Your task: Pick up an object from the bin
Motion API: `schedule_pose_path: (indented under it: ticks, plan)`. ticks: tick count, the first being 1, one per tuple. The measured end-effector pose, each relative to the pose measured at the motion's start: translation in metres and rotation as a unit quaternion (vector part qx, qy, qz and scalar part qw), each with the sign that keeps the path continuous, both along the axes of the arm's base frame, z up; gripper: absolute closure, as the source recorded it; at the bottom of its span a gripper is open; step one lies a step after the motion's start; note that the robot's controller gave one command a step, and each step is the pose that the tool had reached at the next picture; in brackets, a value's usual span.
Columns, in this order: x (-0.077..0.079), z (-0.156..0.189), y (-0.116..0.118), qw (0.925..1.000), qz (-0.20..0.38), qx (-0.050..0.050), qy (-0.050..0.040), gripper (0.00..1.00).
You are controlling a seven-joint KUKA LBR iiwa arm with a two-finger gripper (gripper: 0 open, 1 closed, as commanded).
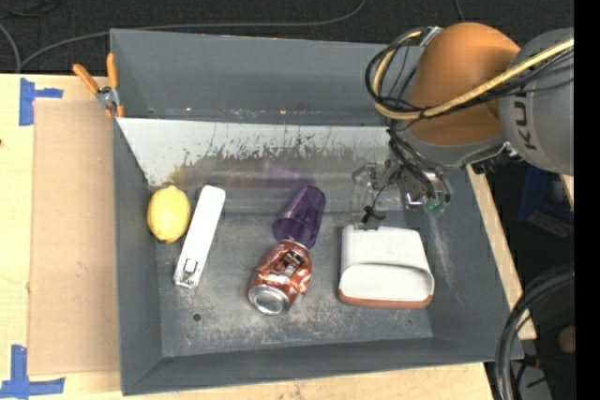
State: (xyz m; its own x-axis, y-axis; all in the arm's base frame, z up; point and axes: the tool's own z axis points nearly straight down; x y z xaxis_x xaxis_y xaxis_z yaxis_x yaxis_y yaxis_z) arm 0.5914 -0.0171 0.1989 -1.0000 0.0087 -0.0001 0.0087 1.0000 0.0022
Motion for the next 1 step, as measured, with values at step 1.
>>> schedule_pose_path:
  ticks: [1]
  plan:
    - [0.0218, -0.0503, -0.0099, 0.9992, 0.039, 0.000, 0.0040, 1.00]
